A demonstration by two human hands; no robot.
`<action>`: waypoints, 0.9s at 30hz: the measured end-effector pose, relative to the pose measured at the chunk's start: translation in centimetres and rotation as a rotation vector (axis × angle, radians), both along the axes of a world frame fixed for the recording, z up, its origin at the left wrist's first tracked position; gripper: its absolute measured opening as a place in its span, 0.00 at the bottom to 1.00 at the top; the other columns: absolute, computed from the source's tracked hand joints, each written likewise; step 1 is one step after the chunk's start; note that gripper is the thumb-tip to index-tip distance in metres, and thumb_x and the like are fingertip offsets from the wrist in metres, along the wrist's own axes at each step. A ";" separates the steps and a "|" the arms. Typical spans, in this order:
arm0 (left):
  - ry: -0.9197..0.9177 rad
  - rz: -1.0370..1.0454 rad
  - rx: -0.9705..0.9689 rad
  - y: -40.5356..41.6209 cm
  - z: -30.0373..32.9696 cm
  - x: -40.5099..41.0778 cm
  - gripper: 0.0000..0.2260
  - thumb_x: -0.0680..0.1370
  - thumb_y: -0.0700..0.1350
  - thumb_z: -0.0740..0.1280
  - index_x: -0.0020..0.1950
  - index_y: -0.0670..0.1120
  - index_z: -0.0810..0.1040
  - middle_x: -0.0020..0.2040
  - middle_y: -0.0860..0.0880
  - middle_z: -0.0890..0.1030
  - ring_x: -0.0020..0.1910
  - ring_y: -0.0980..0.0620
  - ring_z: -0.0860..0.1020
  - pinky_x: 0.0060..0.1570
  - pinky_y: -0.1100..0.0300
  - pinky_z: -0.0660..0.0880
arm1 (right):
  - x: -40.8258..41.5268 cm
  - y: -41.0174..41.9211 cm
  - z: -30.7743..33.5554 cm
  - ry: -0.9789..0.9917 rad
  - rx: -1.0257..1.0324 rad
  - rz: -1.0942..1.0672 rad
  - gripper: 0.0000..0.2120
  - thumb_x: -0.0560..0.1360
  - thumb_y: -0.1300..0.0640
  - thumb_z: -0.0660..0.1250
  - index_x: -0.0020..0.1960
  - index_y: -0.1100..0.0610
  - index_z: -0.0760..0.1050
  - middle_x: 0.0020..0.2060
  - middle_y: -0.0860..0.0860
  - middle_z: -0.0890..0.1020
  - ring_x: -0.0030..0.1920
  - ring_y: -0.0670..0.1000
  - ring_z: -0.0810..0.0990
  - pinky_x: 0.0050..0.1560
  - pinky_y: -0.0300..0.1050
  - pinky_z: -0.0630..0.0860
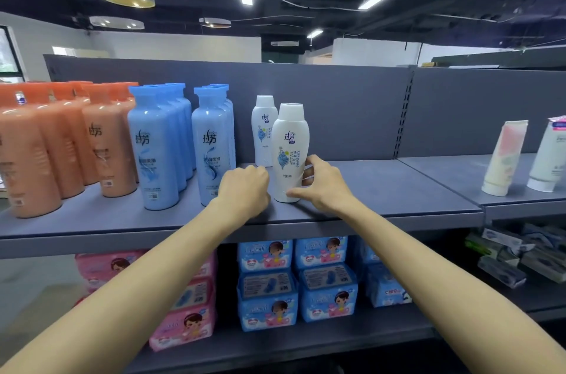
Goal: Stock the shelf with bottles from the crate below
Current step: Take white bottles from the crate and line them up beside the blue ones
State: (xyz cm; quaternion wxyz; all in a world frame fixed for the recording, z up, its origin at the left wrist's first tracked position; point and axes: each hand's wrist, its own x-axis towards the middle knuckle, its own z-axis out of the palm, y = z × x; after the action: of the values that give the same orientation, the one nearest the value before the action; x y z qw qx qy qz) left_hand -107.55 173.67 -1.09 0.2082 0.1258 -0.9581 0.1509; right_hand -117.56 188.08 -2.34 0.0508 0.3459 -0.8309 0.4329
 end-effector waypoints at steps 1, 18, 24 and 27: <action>0.004 0.007 0.023 0.0 -0.1 -0.1 0.04 0.77 0.42 0.61 0.47 0.42 0.68 0.48 0.43 0.77 0.42 0.41 0.75 0.36 0.55 0.65 | -0.3 -0.3 0.0 -0.007 0.000 0.002 0.25 0.66 0.58 0.80 0.58 0.57 0.72 0.51 0.51 0.82 0.47 0.49 0.82 0.44 0.38 0.77; 0.037 0.076 0.081 -0.9 -1.6 -4.0 0.10 0.76 0.32 0.60 0.56 0.41 0.71 0.56 0.43 0.73 0.54 0.43 0.73 0.39 0.56 0.65 | -6.5 -6.3 0.3 -0.151 -0.070 0.031 0.30 0.65 0.64 0.78 0.62 0.57 0.68 0.49 0.51 0.81 0.49 0.51 0.82 0.43 0.39 0.73; 0.100 0.089 0.107 -1.4 -2.2 -5.8 0.10 0.76 0.32 0.59 0.55 0.42 0.71 0.55 0.44 0.73 0.52 0.44 0.74 0.39 0.56 0.65 | -8.2 -8.3 0.2 -0.160 -0.076 0.038 0.27 0.65 0.64 0.78 0.57 0.55 0.68 0.51 0.52 0.83 0.50 0.51 0.81 0.37 0.35 0.71; 0.118 0.097 0.123 -1.7 -2.4 -6.7 0.11 0.76 0.32 0.59 0.56 0.43 0.71 0.56 0.44 0.73 0.55 0.44 0.73 0.40 0.57 0.66 | -8.9 -9.0 0.0 -0.159 -0.086 0.037 0.26 0.66 0.64 0.77 0.58 0.56 0.69 0.50 0.51 0.83 0.48 0.50 0.81 0.34 0.30 0.69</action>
State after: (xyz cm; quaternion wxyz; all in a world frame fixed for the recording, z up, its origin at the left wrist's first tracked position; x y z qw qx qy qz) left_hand -114.20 171.93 -3.48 0.2487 0.1932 -0.9445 0.0938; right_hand -126.42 179.12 -2.29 -0.0083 0.3233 -0.8063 0.4952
